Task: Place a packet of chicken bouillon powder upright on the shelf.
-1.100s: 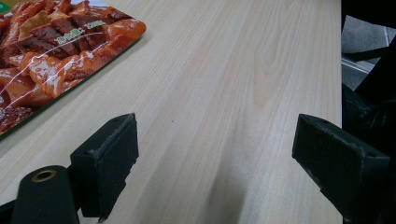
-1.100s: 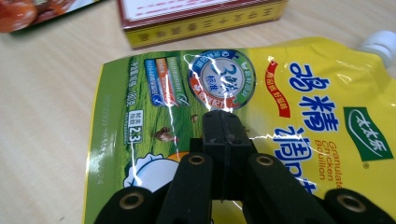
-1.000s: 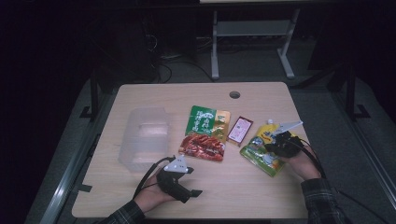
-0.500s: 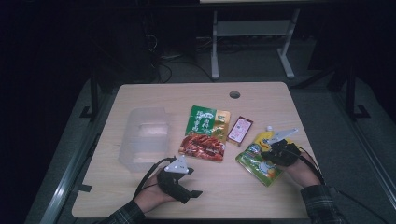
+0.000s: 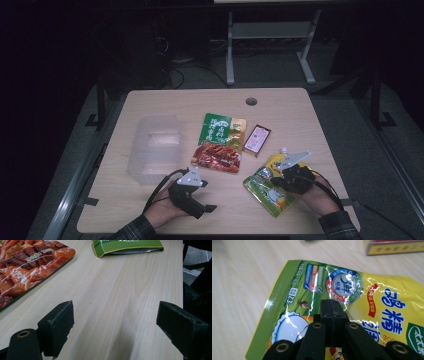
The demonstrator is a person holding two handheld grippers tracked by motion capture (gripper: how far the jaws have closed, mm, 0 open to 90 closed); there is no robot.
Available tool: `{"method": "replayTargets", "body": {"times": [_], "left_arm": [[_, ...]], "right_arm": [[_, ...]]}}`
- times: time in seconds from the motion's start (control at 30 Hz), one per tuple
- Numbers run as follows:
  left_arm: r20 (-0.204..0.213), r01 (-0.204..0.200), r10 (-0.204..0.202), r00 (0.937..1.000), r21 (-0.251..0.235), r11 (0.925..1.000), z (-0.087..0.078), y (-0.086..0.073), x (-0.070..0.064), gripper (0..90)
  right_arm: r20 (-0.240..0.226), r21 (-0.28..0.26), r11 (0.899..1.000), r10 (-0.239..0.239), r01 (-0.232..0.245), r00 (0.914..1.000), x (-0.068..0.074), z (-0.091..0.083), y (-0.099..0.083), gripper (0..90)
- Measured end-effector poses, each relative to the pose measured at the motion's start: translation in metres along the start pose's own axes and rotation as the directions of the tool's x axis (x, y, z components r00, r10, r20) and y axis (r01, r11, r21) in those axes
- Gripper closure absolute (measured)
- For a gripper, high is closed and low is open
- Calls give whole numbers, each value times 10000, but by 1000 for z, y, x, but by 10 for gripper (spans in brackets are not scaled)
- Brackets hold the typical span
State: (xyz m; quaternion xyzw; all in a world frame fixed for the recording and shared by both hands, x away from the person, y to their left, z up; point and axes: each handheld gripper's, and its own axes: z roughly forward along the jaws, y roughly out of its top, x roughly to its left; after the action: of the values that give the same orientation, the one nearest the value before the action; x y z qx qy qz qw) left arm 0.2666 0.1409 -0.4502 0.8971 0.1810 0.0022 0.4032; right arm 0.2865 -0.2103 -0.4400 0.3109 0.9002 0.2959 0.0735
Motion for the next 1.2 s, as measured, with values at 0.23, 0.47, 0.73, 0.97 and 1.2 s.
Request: {"method": "replayTargets", "body": {"times": [0.23,0.47,0.73,0.97,1.2], "left_arm": [[-9,-58,58,10000,5,10000,0,0,0,139],[39,-77,77,10000,100,9999,1,0,-1,139],[47,-48,48,10000,127,9999,1,0,-1,139],[58,-86,85,9999,166,9998,2,0,-1,139],[43,-131,130,9999,154,9998,2,0,-1,139]], "right_arm": [[723,-185,9987,487,-475,9962,-17,-19,-12,900],[614,226,9981,558,-573,9966,-19,-18,-26,900],[36,208,9995,221,-222,9997,-9,-12,-20,900],[-627,181,9998,-87,99,9980,2,-6,-14,900],[-905,130,9971,-739,753,9932,14,3,-2,900]]}}
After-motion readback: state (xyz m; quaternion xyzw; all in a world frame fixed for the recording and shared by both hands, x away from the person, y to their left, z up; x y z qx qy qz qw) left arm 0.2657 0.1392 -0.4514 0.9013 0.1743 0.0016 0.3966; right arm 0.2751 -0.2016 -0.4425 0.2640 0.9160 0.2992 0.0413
